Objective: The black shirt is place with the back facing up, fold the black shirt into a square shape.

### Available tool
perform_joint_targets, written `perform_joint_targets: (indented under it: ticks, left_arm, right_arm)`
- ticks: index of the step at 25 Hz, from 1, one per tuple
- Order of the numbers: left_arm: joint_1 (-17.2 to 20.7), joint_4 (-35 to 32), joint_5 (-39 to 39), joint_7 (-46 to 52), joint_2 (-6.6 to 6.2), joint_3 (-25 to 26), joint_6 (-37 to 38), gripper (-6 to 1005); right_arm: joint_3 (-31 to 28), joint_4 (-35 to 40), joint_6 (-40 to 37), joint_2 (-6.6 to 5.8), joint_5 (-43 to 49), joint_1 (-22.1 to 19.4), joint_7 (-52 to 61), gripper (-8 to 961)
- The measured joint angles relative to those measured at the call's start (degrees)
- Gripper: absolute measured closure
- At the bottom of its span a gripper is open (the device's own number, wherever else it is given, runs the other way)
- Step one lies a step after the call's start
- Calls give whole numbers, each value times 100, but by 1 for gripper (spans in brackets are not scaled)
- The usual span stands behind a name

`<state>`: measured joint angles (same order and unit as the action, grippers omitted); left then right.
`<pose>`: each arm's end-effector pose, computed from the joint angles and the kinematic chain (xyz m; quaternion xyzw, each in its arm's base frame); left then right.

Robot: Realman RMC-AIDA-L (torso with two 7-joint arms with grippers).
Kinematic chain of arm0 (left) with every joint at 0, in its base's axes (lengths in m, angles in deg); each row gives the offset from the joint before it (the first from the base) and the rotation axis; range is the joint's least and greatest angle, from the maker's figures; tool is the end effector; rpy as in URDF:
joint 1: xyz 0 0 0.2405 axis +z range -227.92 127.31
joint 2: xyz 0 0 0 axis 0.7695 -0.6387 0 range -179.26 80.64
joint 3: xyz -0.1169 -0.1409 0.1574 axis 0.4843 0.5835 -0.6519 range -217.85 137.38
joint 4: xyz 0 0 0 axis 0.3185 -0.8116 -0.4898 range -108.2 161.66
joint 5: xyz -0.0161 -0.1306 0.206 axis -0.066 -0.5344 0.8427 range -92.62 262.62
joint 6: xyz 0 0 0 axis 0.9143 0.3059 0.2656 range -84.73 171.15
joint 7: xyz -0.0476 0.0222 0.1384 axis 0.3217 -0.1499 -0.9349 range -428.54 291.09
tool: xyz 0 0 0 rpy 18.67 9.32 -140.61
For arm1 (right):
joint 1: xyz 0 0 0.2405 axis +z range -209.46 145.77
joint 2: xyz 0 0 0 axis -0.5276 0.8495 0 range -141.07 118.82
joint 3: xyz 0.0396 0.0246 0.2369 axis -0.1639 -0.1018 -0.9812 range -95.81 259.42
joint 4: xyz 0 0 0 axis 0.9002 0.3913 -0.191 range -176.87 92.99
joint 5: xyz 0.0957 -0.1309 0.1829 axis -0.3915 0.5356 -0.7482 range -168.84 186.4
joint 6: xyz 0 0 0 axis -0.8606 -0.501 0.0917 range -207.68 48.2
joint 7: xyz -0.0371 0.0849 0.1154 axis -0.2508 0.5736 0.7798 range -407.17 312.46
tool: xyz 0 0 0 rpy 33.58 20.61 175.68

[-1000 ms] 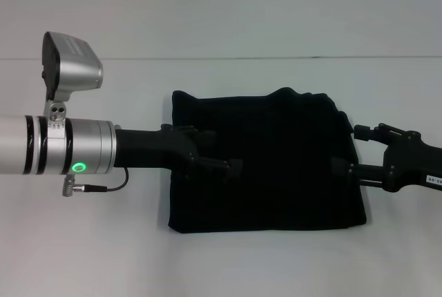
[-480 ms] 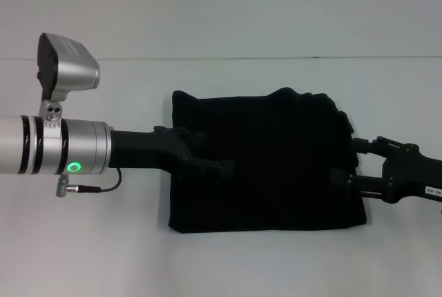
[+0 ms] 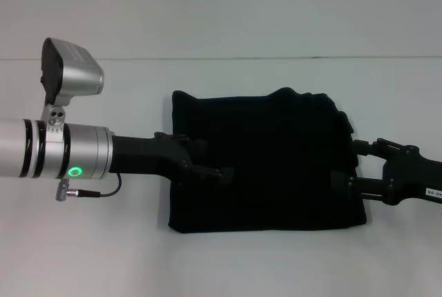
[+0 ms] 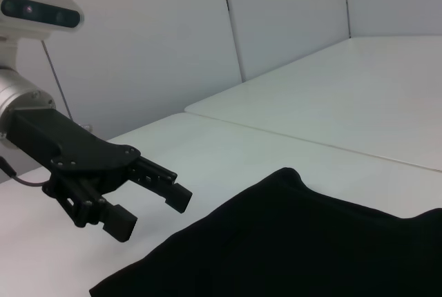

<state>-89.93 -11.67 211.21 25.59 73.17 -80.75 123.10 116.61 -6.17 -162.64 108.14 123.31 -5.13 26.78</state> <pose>-0.2307 0.3918 -0.0317 -0.9409 -0.2783 -0.1595 0.1085 0.3100 0.3454 0.0089 -0.9178 0.2442 0.2303 0.2122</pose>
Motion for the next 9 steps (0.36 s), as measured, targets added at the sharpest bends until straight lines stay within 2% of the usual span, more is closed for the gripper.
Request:
perform_joint_targets:
  ticks: [9]
  left_arm:
    - [0,0,0,0,3,0,0,50]
  right_arm:
    - [0,0,-2,0,0,14,2,9]
